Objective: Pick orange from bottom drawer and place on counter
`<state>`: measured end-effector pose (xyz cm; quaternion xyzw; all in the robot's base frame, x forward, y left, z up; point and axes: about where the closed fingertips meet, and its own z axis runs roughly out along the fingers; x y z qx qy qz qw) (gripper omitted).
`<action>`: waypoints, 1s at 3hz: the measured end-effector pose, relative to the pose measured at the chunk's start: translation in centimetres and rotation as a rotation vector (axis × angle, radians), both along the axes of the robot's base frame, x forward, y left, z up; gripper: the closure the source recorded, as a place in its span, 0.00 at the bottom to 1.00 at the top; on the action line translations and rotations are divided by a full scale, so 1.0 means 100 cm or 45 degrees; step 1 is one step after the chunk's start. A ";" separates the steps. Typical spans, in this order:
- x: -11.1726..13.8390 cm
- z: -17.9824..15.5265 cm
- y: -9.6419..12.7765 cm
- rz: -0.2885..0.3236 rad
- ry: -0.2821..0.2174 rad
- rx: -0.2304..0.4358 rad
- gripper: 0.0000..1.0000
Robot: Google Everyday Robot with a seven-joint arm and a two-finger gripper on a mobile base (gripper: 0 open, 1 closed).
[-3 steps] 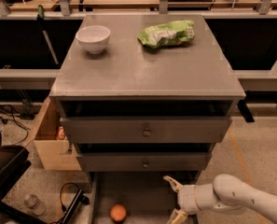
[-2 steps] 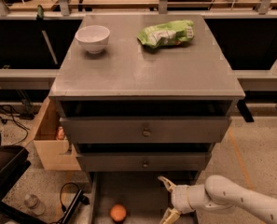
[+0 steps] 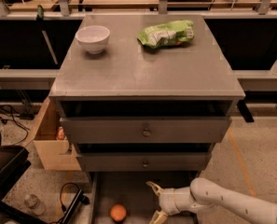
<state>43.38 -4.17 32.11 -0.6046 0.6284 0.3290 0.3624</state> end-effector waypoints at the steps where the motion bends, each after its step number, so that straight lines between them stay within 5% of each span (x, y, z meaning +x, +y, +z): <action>1: 0.002 -0.020 0.017 0.027 0.029 0.033 0.00; 3: 0.008 -0.057 0.050 0.042 0.025 0.084 0.00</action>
Offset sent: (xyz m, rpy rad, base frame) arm 0.0090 0.0529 -0.0674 0.0325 0.0242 0.0448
